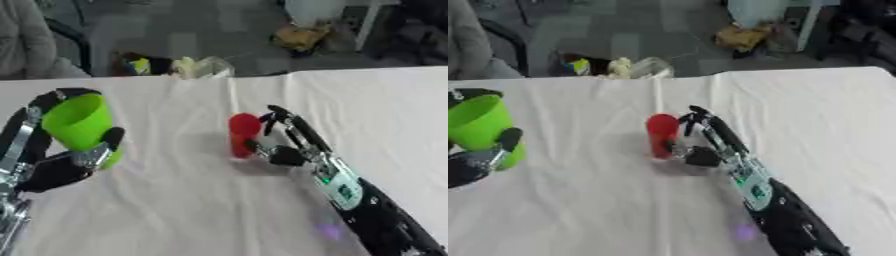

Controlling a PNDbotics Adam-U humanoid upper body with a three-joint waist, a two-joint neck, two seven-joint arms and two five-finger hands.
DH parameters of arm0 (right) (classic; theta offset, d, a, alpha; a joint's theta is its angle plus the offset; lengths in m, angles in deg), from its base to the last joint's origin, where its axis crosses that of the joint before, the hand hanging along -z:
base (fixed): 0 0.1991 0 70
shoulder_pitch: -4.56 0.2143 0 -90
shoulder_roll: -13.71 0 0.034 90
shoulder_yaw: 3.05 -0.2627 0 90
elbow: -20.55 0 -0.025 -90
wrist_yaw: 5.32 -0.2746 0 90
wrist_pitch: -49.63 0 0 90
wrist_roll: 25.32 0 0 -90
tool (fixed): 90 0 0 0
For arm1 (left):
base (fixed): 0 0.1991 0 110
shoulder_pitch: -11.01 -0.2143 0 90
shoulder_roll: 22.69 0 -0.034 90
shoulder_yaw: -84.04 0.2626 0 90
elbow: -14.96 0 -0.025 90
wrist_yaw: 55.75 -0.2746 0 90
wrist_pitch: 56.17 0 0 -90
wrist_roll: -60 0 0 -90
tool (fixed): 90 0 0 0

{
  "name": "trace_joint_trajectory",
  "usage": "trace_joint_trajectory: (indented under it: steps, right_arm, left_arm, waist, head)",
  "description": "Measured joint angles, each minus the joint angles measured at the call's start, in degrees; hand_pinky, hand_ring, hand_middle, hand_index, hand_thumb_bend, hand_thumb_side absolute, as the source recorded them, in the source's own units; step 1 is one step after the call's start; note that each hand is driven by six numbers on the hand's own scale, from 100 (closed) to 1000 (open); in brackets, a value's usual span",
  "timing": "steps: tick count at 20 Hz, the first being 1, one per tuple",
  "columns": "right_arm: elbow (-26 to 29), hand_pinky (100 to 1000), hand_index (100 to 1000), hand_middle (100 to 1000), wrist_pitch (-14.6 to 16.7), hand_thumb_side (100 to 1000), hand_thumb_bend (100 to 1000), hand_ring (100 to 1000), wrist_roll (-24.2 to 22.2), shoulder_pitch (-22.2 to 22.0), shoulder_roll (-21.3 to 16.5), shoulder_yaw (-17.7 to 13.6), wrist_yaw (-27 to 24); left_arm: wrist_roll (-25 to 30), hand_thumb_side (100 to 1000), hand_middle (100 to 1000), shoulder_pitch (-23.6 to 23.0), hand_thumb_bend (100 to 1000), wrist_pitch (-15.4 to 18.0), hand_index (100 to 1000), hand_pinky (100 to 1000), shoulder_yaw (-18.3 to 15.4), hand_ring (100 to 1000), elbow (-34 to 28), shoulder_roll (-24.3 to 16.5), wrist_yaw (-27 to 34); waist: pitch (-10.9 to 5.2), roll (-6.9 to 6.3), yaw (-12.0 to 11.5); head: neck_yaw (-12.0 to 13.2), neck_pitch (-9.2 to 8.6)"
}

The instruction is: Pour the contents of one cup into another cup.

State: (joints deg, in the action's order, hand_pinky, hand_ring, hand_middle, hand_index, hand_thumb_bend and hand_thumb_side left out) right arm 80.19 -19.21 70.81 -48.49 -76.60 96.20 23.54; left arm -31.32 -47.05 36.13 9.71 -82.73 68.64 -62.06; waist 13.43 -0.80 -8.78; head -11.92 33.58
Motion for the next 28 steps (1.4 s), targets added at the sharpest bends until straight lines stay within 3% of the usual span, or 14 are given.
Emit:
trace_joint_trajectory:
  steps: [28]
  right_arm:
    - [-1.25, 923, 749, 456, 1.85, 637, 494, 1000, -1.27, 3.61, 3.57, 2.47, 4.45]
  left_arm:
    - [0.28, 229, 361, -0.01, 100, -0.28, 736, 214, 0.68, 254, 0.05, 0.60, -0.08]
  waist:
    - [0.67, -0.09, 0.05]
  head:
    - [-0.27, 0.00]
